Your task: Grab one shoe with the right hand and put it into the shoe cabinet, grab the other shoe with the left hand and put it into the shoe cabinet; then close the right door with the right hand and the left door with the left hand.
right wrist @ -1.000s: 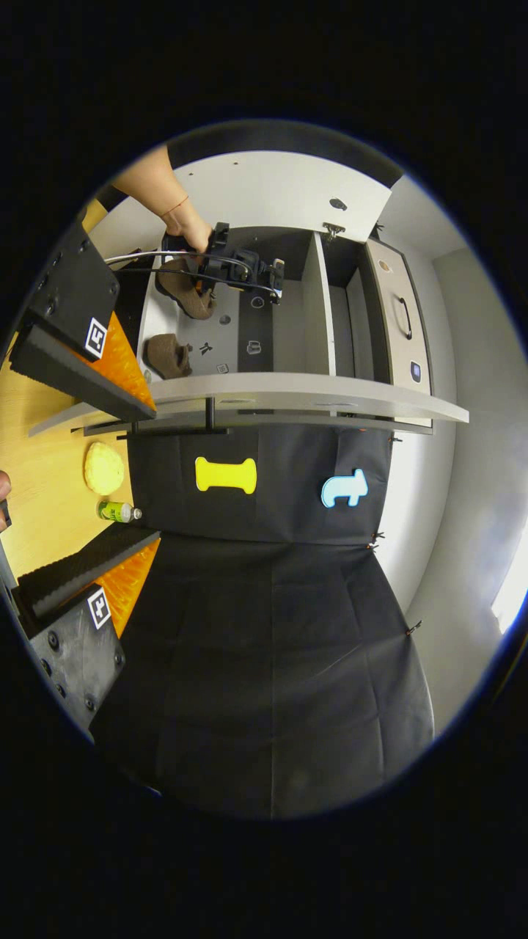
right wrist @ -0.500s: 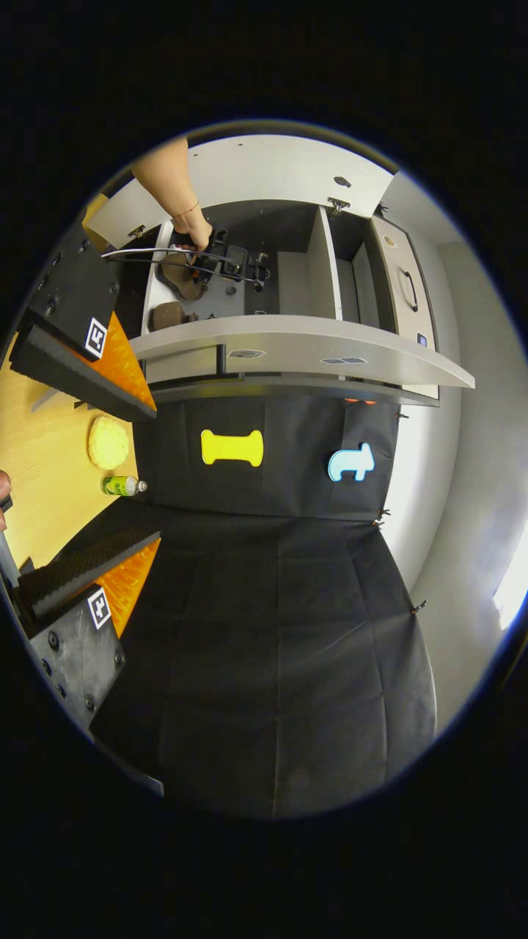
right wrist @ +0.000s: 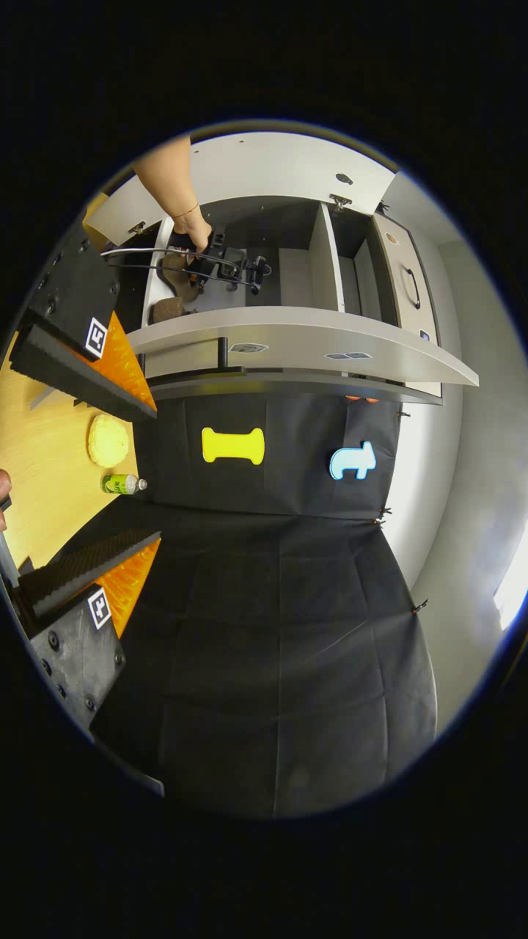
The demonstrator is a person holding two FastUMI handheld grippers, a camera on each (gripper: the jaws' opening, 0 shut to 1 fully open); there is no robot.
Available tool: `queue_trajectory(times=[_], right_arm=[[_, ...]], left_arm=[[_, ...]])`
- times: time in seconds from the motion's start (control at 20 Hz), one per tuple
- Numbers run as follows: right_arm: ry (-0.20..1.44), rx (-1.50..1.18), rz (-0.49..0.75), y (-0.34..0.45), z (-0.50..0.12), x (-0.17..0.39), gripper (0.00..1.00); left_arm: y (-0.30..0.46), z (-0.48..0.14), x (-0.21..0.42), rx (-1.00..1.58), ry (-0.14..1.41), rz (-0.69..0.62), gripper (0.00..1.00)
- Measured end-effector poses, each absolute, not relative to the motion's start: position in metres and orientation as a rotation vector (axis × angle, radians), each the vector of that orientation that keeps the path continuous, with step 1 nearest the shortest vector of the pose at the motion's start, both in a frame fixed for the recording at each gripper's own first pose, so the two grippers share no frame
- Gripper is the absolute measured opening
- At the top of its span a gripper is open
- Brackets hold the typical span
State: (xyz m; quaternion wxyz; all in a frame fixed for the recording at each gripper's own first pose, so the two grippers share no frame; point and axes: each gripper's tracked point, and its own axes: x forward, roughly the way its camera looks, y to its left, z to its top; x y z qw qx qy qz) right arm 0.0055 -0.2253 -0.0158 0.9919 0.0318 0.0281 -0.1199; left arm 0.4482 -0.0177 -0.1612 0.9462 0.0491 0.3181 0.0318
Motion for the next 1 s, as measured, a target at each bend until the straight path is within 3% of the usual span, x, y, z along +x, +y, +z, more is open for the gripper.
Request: queue_trajectory(times=[0.05,0.15,0.2,0.35,0.4,0.6,1.0], right_arm=[[0.058,0.071,-0.235,-0.224,-0.016,0.006,0.97],[0.055,0.083,-0.223,-0.221,-0.016,0.007,0.97],[0.044,0.083,-0.219,-0.221,-0.014,0.007,0.97],[0.013,0.058,-0.212,-0.220,-0.011,0.010,0.97],[0.025,0.045,-0.216,-0.222,-0.015,0.011,0.97],[0.043,0.102,-0.204,-0.224,-0.015,0.014,0.97],[0.013,0.123,-0.134,-0.218,-0.012,0.046,0.98]], left_arm=[[-0.018,-0.160,0.445,0.095,0.646,0.061,0.27],[-0.016,-0.152,0.437,0.103,0.626,0.062,0.37],[-0.016,-0.147,0.432,0.109,0.608,0.062,0.47],[-0.018,-0.125,0.418,0.134,0.514,0.048,0.61],[-0.021,-0.118,0.410,0.141,0.480,0.040,0.73],[-0.042,-0.089,0.381,0.140,0.362,-0.017,0.95],[-0.061,0.004,0.295,0.044,0.099,-0.045,0.96]])
